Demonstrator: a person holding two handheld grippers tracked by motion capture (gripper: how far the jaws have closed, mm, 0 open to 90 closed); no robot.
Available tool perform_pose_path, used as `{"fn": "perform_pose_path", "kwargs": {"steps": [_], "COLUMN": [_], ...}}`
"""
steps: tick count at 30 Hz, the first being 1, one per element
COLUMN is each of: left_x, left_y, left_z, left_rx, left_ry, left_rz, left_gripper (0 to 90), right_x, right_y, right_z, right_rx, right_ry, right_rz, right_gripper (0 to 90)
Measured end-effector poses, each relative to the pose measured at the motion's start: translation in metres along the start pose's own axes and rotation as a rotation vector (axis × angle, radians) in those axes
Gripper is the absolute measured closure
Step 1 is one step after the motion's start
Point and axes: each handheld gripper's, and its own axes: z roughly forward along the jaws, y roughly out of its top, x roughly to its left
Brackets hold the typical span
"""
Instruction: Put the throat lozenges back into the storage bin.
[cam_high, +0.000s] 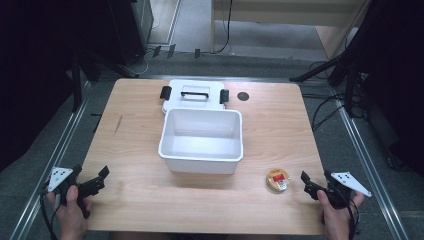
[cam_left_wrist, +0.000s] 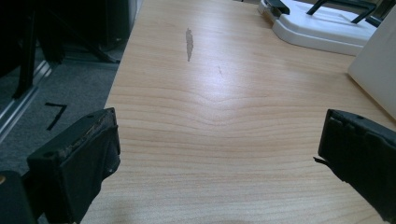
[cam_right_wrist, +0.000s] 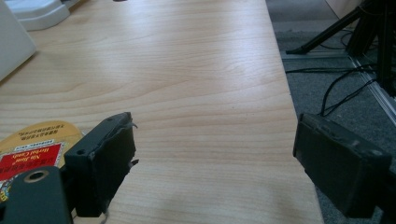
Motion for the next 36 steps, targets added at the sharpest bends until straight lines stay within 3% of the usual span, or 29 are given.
{"fn": "perform_pose_path", "kwargs": {"steps": [6, 9, 12, 17, 20, 21, 25, 26, 28, 31, 33, 36], "left_x": [0.001, -0.003, -0.006, -0.005, -0.004, -0.004, -0.006, -0.007, -0.01, -0.009, -0.006, -0.004], "left_y": [0.0, 0.0, 0.001, 0.001, 0.001, 0.001, 0.001, 0.001, 0.001, 0.002, 0.003, 0.004], "left_z": [0.0, 0.001, 0.003, 0.003, 0.003, 0.004, 0.004, 0.004, 0.005, 0.006, 0.007, 0.01], "left_rx": [-0.002, -0.002, 0.012, 0.012, 0.017, 0.019, 0.025, 0.024, 0.036, 0.04, 0.053, 0.082], "left_ry": [0.002, 0.027, 0.05, 0.05, 0.045, 0.044, 0.035, 0.031, 0.013, 0.012, 0.015, 0.007], "left_rz": [-0.01, 0.014, 0.041, 0.024, 0.012, 0.022, 0.047, 0.06, 0.093, 0.086, 0.055, 0.032], "left_gripper": [0.0, 0.0, 0.0, 0.0, 0.0, 0.0, 0.0, 0.0, 0.0, 0.0, 0.0, 0.0], "right_x": [0.002, 0.003, 0.009, 0.019, 0.025, 0.029, 0.037, 0.042, 0.049, 0.055, 0.062, 0.066], "right_y": [0.002, 0.005, 0.011, 0.021, 0.029, 0.035, 0.042, 0.047, 0.052, 0.057, 0.062, 0.065], "right_z": [-0.002, -0.004, -0.006, -0.01, -0.012, -0.011, -0.008, -0.006, -0.004, -0.001, 0.004, 0.007], "right_rx": [0.022, 0.029, 0.059, 0.09, 0.118, 0.148, 0.212, 0.245, 0.279, 0.31, 0.365, 0.399], "right_ry": [0.02, 0.034, 0.035, 0.036, 0.062, 0.071, 0.093, 0.121, 0.124, 0.115, 0.117, 0.114], "right_rz": [-0.019, -0.015, -0.052, -0.103, -0.125, -0.152, -0.164, -0.147, -0.163, -0.183, -0.205, -0.23], "right_gripper": [13.9, 13.9, 13.8, 13.7, 13.7, 13.7, 13.7, 13.7, 13.6, 13.7, 13.6, 13.6]}}
